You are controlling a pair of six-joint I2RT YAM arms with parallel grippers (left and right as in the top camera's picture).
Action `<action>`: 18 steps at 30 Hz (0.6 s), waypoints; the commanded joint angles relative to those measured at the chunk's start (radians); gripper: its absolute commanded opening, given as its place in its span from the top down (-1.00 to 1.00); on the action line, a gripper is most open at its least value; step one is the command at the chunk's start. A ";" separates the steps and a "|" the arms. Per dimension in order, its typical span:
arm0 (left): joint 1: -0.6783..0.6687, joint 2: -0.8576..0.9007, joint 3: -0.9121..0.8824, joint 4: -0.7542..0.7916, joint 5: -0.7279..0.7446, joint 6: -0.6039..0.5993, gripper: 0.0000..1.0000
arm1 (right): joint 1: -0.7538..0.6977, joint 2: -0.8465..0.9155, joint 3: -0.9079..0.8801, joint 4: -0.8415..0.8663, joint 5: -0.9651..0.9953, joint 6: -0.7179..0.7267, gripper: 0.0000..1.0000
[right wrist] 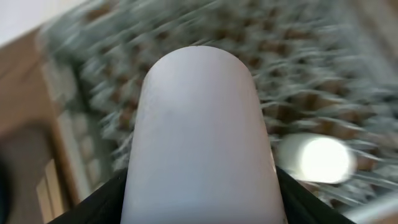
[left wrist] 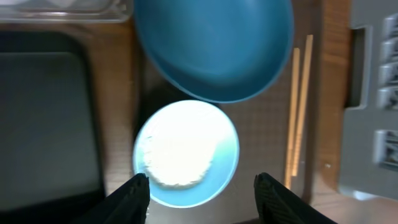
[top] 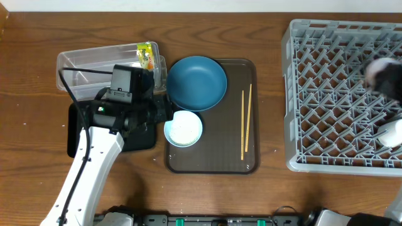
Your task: Sort waste into correct bins and load items into the dishwasher rack
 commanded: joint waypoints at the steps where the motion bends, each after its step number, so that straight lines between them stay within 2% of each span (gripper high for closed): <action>1: 0.004 -0.003 0.007 -0.003 -0.063 0.024 -0.14 | -0.081 0.036 0.056 0.008 0.171 0.079 0.98; 9: 0.004 -0.003 0.007 -0.016 -0.063 0.024 -0.14 | -0.226 0.153 0.063 0.051 0.220 0.150 0.98; 18: 0.004 -0.003 0.007 -0.022 -0.063 0.024 -0.14 | -0.274 0.303 0.062 0.094 0.216 0.187 0.97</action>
